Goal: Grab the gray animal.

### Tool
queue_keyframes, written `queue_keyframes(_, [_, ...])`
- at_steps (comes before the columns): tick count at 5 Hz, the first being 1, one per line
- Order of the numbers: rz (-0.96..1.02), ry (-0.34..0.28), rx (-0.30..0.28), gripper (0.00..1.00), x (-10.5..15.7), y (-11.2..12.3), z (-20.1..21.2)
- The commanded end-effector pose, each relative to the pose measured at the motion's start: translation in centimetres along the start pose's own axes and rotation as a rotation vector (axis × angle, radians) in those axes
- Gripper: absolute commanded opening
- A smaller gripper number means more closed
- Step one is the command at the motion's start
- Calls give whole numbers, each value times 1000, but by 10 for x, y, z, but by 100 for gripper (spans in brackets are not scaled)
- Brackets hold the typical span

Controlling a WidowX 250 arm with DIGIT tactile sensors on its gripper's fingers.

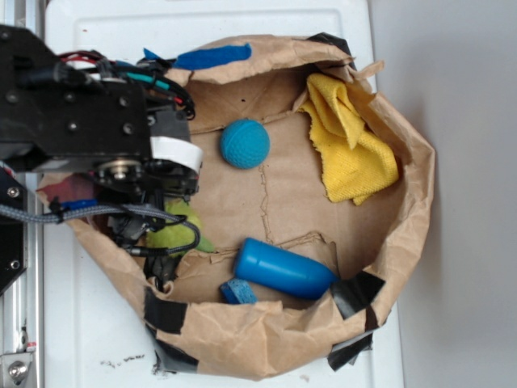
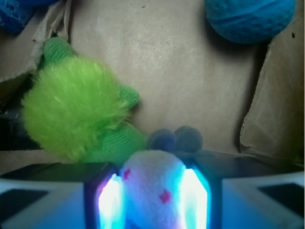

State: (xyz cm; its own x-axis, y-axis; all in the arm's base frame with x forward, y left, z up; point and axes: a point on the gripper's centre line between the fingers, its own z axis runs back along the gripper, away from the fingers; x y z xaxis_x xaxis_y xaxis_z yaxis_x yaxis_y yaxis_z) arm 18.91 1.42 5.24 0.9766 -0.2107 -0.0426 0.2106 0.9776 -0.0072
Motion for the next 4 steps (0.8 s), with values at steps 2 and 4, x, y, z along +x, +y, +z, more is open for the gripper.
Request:
queue_keyframes(2, [44,-113,-7,0,45,6,32])
queue_keyframes(4, [51,-154,-68,0,66,1,67])
